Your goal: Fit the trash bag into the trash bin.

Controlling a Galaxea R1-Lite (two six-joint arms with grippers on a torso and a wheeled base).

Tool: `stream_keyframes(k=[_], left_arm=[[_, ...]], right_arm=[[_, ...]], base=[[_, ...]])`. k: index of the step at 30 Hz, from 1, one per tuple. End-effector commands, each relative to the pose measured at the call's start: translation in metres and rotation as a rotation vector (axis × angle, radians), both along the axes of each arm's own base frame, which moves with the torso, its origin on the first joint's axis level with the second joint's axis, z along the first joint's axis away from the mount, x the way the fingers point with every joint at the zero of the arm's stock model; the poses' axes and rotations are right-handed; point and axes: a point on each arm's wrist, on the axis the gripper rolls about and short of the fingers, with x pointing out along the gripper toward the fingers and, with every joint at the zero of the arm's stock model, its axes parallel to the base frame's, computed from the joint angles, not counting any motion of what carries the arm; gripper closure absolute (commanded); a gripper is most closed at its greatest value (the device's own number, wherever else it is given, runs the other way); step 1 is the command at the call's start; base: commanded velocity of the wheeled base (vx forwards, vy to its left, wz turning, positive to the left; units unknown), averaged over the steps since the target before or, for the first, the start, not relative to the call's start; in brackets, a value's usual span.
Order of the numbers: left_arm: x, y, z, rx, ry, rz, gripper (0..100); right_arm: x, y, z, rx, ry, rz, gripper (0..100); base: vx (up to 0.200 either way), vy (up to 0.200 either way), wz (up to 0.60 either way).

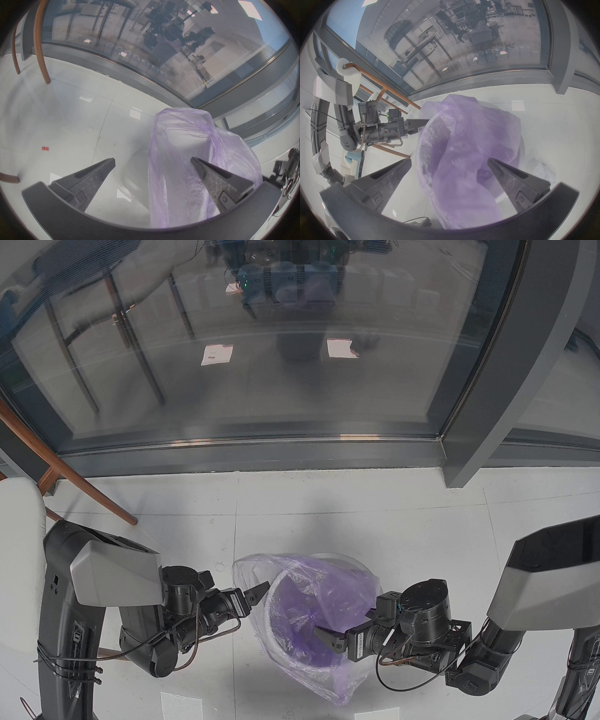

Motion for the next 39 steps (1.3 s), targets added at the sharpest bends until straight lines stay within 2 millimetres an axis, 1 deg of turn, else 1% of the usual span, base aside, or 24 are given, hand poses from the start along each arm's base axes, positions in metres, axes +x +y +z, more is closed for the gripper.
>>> stream_keyframes(k=[1,5,8,9,10,14,21,24,29,33,35,39], left_arm=[[-0.004,0.005,0.008,-0.002,-0.016,0.009,0],[-0.005,0.006,0.009,0.001,-0.014,0.013,0],[-0.006,0.006,0.009,0.002,-0.013,0.014,0],[-0.006,0.006,0.008,0.004,-0.011,0.016,0],[-0.006,0.007,0.008,0.004,-0.011,0.017,0],[-0.006,0.006,0.008,0.004,-0.011,0.017,0],[-0.007,0.006,0.009,0.017,-0.020,0.003,0],[-0.006,0.004,0.014,0.042,-0.054,-0.032,0],[-0.007,0.002,0.016,0.056,-0.077,-0.106,0],[-0.007,0.000,0.016,0.075,-0.094,-0.143,0],[-0.008,0.000,0.018,0.078,-0.103,-0.156,0],[-0.007,0.004,0.020,0.075,-0.105,-0.139,0]], right_arm=[[0.003,0.004,-0.011,-0.016,0.014,0.000,0],[0.003,0.005,-0.015,-0.025,0.021,-0.001,0],[0.005,0.006,-0.013,-0.018,0.013,-0.002,0],[0.009,0.008,-0.010,-0.002,0.000,-0.011,0],[0.011,0.008,-0.009,0.004,-0.005,-0.015,100],[0.018,0.006,0.006,0.042,-0.045,-0.034,100],[0.018,0.006,0.010,0.048,-0.056,-0.036,100],[0.022,0.008,0.013,0.064,-0.065,-0.042,100],[0.034,0.007,0.020,0.106,-0.089,-0.059,100],[0.045,0.006,0.027,0.197,-0.132,-0.095,100],[0.046,0.007,0.026,0.230,-0.135,-0.104,100],[0.043,0.008,0.021,0.225,-0.118,-0.102,100]], base=[[0.000,0.000,0.00],[0.000,0.000,0.00],[0.000,0.000,0.00],[0.000,0.000,0.00],[0.000,0.000,0.00],[0.000,0.000,0.00],[0.000,0.000,0.00],[0.000,0.000,0.00],[0.000,0.000,0.00],[0.000,0.000,0.00],[0.000,0.000,0.00],[0.000,0.000,0.00]])
